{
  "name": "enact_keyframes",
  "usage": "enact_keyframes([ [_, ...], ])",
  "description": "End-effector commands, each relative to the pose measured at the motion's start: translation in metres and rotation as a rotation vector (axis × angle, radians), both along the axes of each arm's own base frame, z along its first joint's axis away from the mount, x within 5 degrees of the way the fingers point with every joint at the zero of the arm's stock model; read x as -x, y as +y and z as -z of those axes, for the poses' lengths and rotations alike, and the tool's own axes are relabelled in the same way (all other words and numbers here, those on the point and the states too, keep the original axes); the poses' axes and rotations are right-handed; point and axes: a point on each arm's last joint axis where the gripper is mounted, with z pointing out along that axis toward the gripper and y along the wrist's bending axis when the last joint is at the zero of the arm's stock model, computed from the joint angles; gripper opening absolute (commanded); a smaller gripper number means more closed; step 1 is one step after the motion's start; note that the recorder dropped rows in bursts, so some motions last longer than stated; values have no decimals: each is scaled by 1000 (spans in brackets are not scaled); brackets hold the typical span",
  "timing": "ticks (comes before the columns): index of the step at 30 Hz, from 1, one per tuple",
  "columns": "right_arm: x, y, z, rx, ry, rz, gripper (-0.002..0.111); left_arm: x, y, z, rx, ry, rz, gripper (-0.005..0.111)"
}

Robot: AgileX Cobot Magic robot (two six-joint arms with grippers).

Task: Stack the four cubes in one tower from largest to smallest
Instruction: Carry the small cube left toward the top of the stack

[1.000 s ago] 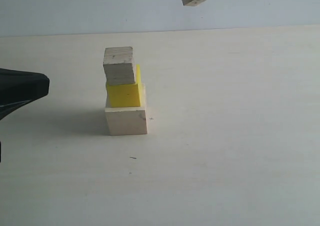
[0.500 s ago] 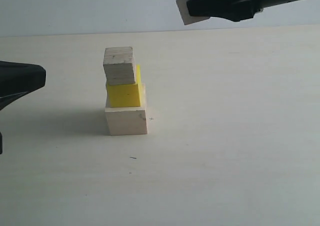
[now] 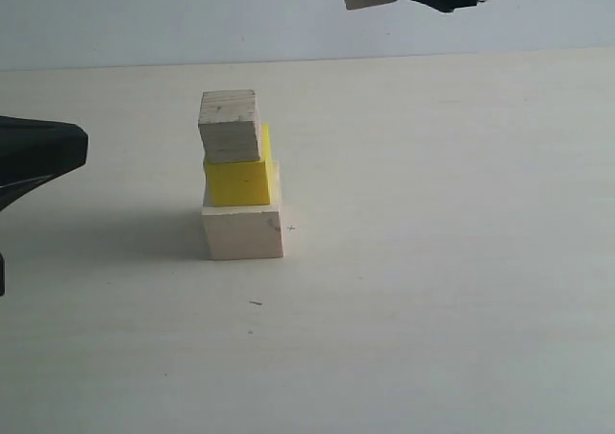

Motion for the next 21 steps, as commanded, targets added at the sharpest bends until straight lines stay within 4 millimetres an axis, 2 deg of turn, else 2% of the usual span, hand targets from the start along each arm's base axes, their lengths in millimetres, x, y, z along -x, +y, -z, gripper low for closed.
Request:
enact_keyframes([
  [1, -5, 5, 3, -99, -84, -61, 0, 1, 0, -2, 13, -8, -3, 0],
  [5, -11, 10, 21, -175, -98, -175, 0, 1, 0, -2, 13, -8, -3, 0],
  [10, -25, 12, 52, -149, -90, -184, 0, 1, 0, -1, 12, -7, -2, 0],
  [13, -29, 13, 61, -148, -64, -182, 0, 1, 0, -1, 12, -7, -2, 0],
  [17, -30, 14, 64, -152, -54, -183, 0, 1, 0, -1, 12, -7, -2, 0],
  [21, -24, 30, 62, -170, -52, -216, 0, 1, 1, -1, 3, -16, -1, 0],
])
